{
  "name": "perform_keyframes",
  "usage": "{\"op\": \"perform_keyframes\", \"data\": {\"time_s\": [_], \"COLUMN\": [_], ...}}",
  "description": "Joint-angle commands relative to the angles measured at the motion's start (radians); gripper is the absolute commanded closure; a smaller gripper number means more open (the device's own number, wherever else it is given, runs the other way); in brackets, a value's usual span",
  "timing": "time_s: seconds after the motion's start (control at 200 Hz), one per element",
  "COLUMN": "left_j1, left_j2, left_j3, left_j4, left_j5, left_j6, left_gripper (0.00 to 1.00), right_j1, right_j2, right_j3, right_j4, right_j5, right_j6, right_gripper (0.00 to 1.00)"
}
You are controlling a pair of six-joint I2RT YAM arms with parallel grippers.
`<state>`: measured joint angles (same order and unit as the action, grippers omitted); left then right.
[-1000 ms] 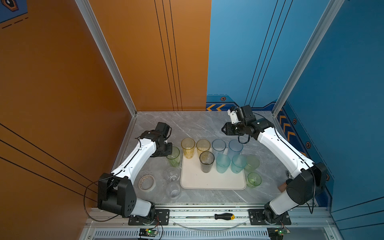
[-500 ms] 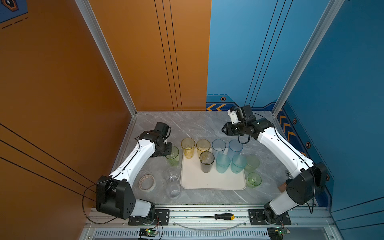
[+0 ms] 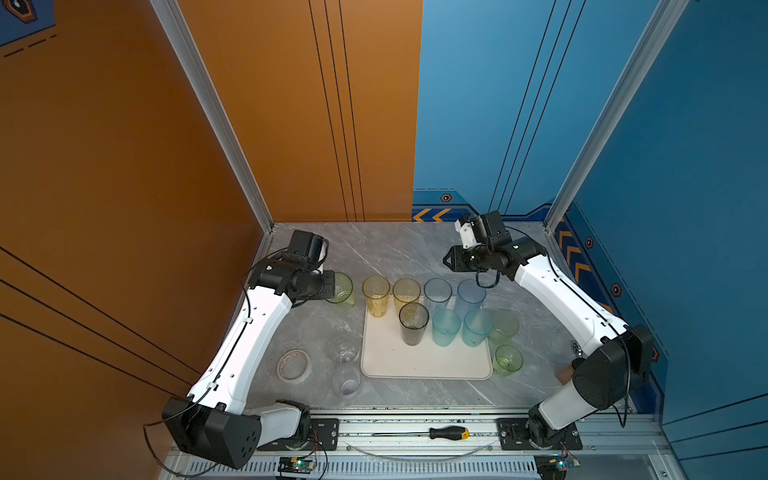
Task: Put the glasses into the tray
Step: 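Lift the green glass with the left gripper and carry it over the tray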
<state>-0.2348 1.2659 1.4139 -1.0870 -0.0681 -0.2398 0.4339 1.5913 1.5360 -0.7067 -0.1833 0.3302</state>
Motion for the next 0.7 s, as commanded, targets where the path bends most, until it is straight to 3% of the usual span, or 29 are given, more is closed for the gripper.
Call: {"op": "perform_keyframes", "data": {"time_s": [0.0,0.396,0.696], "left_j1": [-0.029,-0.236,-0.400], "left_j2": [-0.028,-0.059,0.047], "left_j3": [0.056,0.107,0.029], "left_j4": [-0.117,-0.227,-0.140], "left_j5": [0.033,0.012,-0.022], "left_j6": [0.019,-0.033,-0.088], "left_gripper": [0.97,0.97,0.97], "right_j1": [0.013,0.037,0.039], "right_j2": [-0.036,-0.068,-0.098], "right_j3": [-0.015,-0.024,-0.051], "right_j4": [-0.026,-0.026,-0.026], "right_j5": [0.006,0.027,0.036], "right_j6": [-0.005,0.000,0.003], "right_gripper": [0.65,0.65,0.65]}}
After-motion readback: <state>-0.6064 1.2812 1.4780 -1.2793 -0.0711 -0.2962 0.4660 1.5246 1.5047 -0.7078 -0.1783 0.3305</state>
